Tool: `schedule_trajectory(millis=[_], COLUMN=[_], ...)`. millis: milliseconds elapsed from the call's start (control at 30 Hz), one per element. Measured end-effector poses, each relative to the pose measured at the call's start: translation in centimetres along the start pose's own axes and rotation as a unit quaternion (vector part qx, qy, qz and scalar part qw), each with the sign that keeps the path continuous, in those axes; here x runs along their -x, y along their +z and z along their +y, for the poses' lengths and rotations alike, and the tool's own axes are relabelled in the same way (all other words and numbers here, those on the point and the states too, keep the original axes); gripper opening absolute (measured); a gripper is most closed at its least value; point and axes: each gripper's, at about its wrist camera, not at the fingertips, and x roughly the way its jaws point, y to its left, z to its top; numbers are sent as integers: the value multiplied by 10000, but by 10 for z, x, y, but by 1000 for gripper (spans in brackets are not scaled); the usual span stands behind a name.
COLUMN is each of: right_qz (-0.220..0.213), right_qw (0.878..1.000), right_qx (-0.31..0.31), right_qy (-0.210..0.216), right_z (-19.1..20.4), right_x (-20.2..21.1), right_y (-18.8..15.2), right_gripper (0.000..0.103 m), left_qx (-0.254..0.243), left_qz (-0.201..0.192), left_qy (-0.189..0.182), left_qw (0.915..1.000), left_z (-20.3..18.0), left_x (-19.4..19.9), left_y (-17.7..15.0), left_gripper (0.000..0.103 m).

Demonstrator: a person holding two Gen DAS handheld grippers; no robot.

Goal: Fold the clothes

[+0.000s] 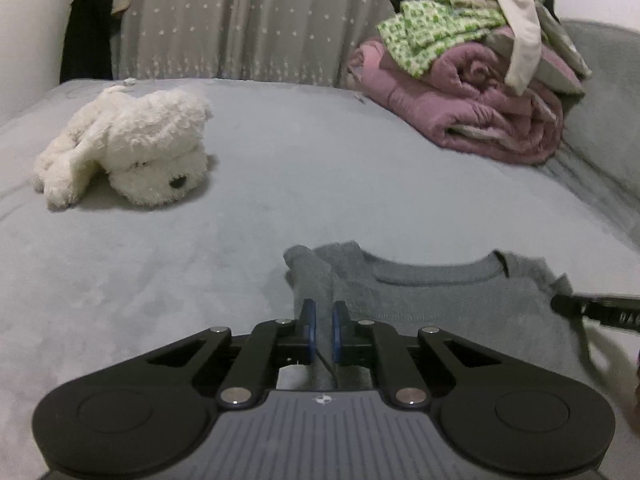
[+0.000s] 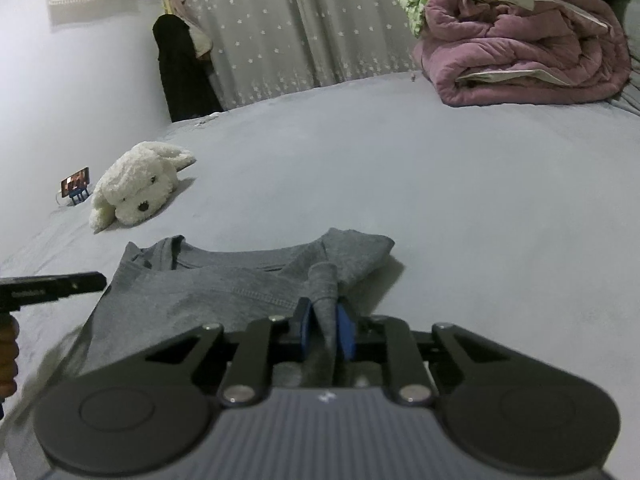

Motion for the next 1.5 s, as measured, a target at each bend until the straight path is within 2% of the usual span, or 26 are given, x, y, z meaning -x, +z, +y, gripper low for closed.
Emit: schedule_trajectory(millis=[133,200,400,500,633,667,700,767,1067,1267,1400,1500], right_qz=[-61,-67,-192,-208,-288,-319,-327,-328,-442,-374,-471,-538], right_qw=[10000,10000,9996,9996,9995,9993,9993,9992,9950,9930,9929,9934], right_qx=[45,45,-127,-61,107,132,165,217,831,1004,994,961], right_qy=[38,56,148,182,122,106,72,14,-321,-488,-447,-333], right_z=[2,1,-5,-3,1,2,2,3,26,34,32,29], right_x=[4,5,11,10,10,10,10,10,16,13,16,18], right_y=[-2,-3,-5,-7,-13,-13,-13,-13,-8,-10,-12,-12], right_gripper=[17,16,17,16,13,11,10,10,8,9,10,10], left_qx=[92,138,85,7,-176,-236,-310,-457,-904,-584,-343,-430], left_qz=[7,11,-27,159,202,192,160,96,-505,-386,-467,-352], left_qy=[-149,-223,-434,-346,-376,-360,-325,-256,26,-196,-426,-452], left_qw=[9998,9997,9990,9993,9989,9989,9989,9986,9946,9974,9974,9974], left_z=[5,7,7,4,-2,-4,-6,-9,-21,-9,-1,-4], left_x=[-1,-2,-10,-22,-30,-30,-30,-29,-2,-6,0,-4], left_y=[6,9,18,19,14,13,11,9,6,6,0,-6], left_gripper=[10,24,29,29,29,25,17,12,10,11,12,15])
